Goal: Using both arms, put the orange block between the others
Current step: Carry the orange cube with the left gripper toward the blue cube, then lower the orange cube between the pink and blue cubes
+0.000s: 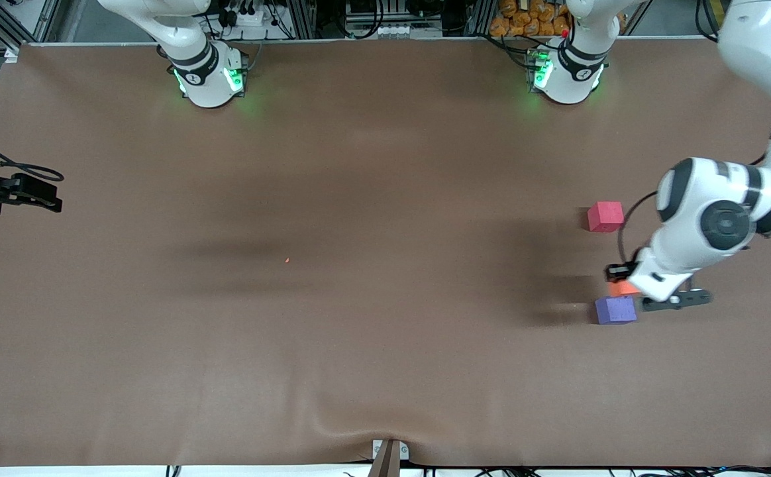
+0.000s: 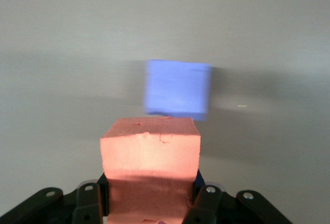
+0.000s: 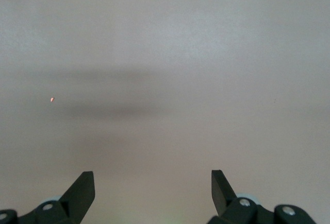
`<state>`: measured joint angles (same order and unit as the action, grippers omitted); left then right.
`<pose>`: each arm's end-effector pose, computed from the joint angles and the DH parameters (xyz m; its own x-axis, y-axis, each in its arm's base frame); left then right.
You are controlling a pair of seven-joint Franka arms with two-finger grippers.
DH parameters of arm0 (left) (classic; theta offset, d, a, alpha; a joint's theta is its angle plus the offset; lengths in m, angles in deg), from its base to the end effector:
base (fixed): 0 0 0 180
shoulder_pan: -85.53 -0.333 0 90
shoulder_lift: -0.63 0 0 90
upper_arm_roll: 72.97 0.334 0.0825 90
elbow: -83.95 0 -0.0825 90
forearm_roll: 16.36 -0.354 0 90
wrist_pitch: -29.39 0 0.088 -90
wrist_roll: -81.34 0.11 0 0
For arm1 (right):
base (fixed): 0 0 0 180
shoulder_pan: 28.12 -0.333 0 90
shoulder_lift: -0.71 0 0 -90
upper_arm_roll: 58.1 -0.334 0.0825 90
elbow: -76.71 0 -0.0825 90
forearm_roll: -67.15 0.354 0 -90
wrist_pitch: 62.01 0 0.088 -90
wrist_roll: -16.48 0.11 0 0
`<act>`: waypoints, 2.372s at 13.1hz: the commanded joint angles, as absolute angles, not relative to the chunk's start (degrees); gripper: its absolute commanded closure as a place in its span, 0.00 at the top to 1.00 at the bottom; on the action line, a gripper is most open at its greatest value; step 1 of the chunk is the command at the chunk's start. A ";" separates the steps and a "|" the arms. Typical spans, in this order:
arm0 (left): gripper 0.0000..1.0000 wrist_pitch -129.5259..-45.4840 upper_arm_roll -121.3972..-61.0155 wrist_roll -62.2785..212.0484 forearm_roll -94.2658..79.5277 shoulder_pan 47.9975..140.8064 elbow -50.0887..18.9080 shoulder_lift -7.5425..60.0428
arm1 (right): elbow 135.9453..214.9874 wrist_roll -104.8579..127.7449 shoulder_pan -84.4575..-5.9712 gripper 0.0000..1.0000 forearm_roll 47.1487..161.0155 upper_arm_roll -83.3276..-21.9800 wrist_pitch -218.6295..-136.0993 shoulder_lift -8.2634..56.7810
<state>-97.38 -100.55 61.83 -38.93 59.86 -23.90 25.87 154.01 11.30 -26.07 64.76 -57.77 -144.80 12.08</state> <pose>0.6098 0.0165 0.3260 0.9951 0.0972 -0.0154 0.0948 -0.9888 -0.1155 0.5743 -0.0285 0.6166 0.9934 0.0438 -0.1058 0.0475 -0.9983 0.0334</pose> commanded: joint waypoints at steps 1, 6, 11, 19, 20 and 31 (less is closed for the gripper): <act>0.00 -98.93 -103.28 63.67 -40.18 58.02 -29.85 22.26 | 154.05 11.82 -25.48 1.00 65.83 -58.19 -144.80 11.87; 0.00 -98.93 -110.05 64.10 -39.65 56.71 -34.70 20.84 | 153.96 14.53 -25.65 1.00 65.92 -58.01 -143.49 11.17; 0.00 -98.93 -113.84 68.24 -39.65 48.71 -35.06 21.81 | 153.09 15.42 -25.57 1.00 66.00 -57.93 -139.88 10.99; 0.00 -99.72 -113.84 68.50 -39.74 46.86 -34.36 25.93 | 152.91 16.83 -24.16 1.00 69.87 -58.10 -138.03 10.99; 0.00 -100.24 -113.75 68.50 -39.83 46.77 -34.09 26.72 | 153.00 16.39 -24.07 1.00 69.87 -58.10 -138.03 10.99; 0.00 -103.76 -112.17 68.94 -41.94 45.89 -33.56 30.86 | 152.91 16.30 -24.60 1.00 65.48 -58.37 -137.95 10.90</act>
